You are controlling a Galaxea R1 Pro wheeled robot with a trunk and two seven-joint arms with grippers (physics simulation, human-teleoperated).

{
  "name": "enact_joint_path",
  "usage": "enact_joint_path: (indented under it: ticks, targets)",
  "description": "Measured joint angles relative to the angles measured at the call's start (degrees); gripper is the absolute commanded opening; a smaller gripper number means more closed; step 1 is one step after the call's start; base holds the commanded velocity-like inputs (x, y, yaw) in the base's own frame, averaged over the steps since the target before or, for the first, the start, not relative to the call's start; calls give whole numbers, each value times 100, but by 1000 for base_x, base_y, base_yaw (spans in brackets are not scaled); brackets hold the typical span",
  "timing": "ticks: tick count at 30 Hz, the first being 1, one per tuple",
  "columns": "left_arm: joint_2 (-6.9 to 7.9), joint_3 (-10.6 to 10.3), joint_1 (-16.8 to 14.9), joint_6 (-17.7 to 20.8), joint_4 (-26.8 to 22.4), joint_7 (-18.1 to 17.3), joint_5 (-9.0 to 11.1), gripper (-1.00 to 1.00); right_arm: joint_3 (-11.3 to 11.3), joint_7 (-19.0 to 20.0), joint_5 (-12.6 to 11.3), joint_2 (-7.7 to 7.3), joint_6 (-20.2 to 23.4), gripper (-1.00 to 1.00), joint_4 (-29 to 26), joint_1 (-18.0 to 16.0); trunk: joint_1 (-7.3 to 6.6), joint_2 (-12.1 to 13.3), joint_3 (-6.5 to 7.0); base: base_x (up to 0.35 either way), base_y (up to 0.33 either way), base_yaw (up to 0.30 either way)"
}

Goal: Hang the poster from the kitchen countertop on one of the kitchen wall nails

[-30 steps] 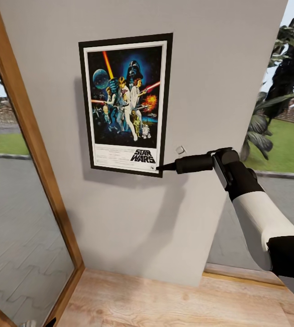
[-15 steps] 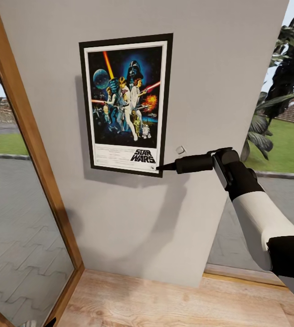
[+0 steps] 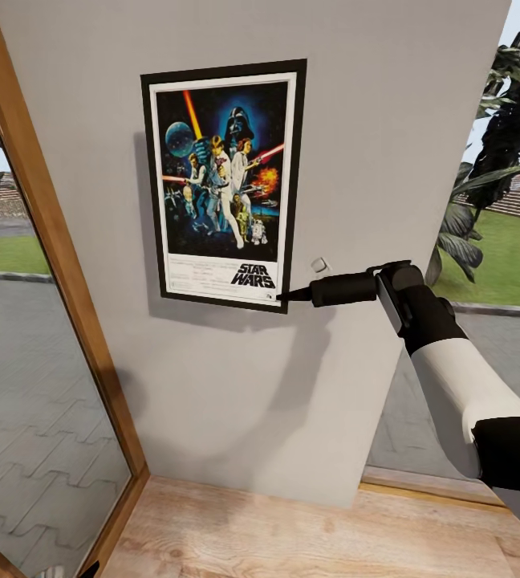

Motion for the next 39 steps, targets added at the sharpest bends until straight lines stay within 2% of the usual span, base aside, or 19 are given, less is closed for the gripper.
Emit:
enact_joint_path:
  ticks: [30, 39]
  targets:
    - [21, 0, 0, 0, 0, -2, 0, 100, 0, 0, 5, 0, 12, -100, -120, -5, 0, 0, 0, 0, 0, 0]
    - [35, 0, 0, 0, 0, -2, 0, 100, 1, -1, 13, 0, 19, -100, -158, -138, 0, 0, 0, 0, 0, 0]
